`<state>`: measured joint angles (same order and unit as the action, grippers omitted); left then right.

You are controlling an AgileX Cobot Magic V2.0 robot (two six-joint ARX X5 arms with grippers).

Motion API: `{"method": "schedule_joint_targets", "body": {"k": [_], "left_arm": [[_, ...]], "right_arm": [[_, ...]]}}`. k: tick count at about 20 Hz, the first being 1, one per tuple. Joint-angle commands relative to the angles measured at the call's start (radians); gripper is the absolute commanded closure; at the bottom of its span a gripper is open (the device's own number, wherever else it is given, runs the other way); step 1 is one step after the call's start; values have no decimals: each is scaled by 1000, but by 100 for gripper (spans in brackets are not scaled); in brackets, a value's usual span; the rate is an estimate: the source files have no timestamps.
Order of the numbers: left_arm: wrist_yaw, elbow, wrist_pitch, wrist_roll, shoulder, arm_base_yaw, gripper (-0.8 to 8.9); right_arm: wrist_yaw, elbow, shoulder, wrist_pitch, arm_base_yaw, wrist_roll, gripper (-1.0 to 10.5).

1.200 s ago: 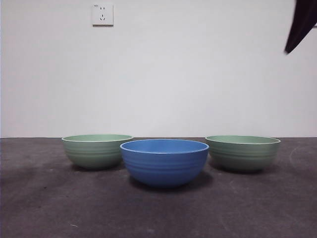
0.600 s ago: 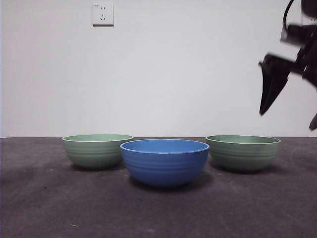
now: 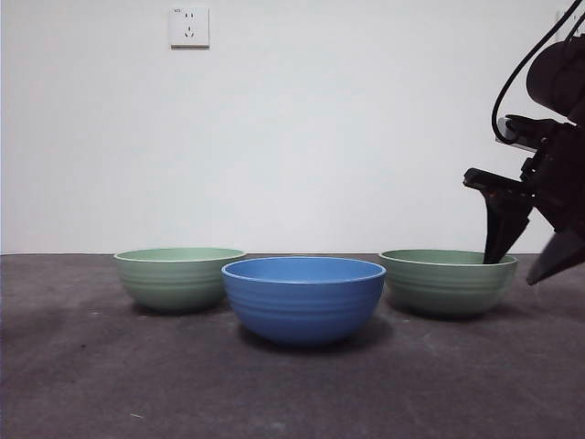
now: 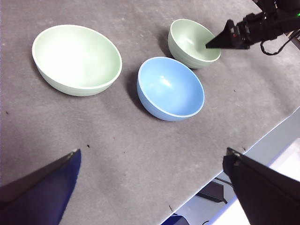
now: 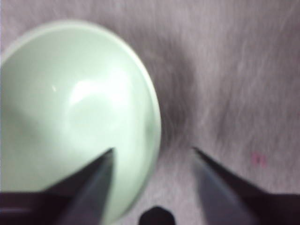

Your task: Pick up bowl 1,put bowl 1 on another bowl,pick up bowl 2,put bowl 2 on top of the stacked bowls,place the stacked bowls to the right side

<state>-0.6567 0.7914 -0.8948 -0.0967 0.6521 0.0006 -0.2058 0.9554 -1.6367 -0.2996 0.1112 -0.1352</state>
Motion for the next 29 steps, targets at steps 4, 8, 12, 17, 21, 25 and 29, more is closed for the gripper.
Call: {"method": "schedule_joint_targets", "body": {"k": [4,8,12,17,21,25,29], "left_arm": [[2,2,1,-8,-3,-2,154],[2,2,1,-8,-3,-2,154],[2,2,1,-8,-3,-2,154],[5,2,3,-8,0,-2,154],[37,2,3,-8,0,-2,154],[51,2,3,-8,0,-2,154],[52,2,3,-8,0,-2,154]], "right_arm": [[3,2,-6,8,2,-7,958],[3,2,-5,8,2,-7,958],[-4,2,54,2,10,-23,959],[-4,6,240,-25,90,-25,959],[5,15,283,-56,235,-28,959],[107,15,238,-45,375,-32,959],[138,15,155,-16,434,-35,959]]}}
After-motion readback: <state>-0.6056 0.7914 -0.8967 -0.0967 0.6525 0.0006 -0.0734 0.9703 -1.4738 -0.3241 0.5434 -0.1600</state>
